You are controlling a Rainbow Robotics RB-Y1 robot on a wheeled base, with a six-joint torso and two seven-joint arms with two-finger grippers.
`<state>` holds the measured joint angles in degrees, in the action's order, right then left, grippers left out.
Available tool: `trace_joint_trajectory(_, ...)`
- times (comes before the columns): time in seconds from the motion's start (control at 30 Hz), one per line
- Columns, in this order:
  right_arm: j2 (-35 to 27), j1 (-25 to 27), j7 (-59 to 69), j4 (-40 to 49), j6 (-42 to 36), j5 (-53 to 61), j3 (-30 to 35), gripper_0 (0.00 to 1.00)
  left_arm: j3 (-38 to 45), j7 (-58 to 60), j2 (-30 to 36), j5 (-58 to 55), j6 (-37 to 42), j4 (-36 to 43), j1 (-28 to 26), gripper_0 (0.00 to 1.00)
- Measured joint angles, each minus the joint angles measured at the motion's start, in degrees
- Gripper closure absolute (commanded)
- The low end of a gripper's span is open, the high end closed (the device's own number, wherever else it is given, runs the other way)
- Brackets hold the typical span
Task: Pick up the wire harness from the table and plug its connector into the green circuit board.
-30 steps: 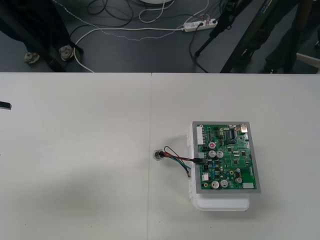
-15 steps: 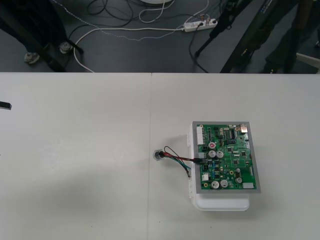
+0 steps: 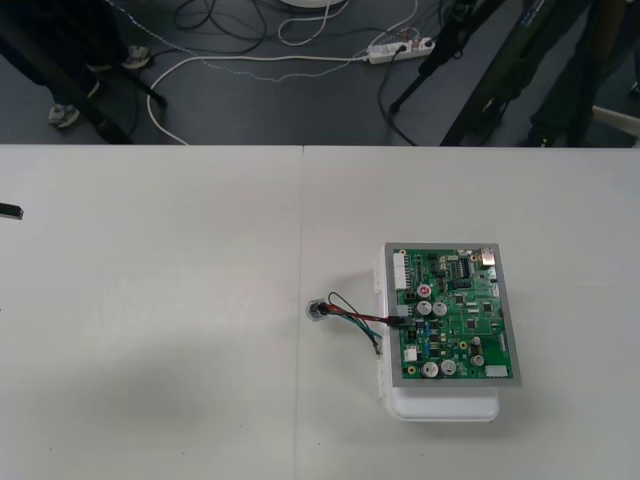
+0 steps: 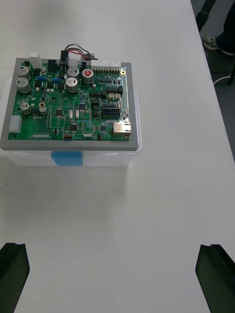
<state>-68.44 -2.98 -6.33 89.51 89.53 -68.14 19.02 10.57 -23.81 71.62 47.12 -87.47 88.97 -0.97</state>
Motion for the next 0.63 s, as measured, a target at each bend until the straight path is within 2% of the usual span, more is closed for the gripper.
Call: trace_joint_trajectory(0.63, 0.0, 0.0, 0.0, 0.0, 0.0, 0.0, 0.0, 0.00, 0.0, 0.0, 0.0, 0.0, 0.0, 0.0, 0.0, 0.00)
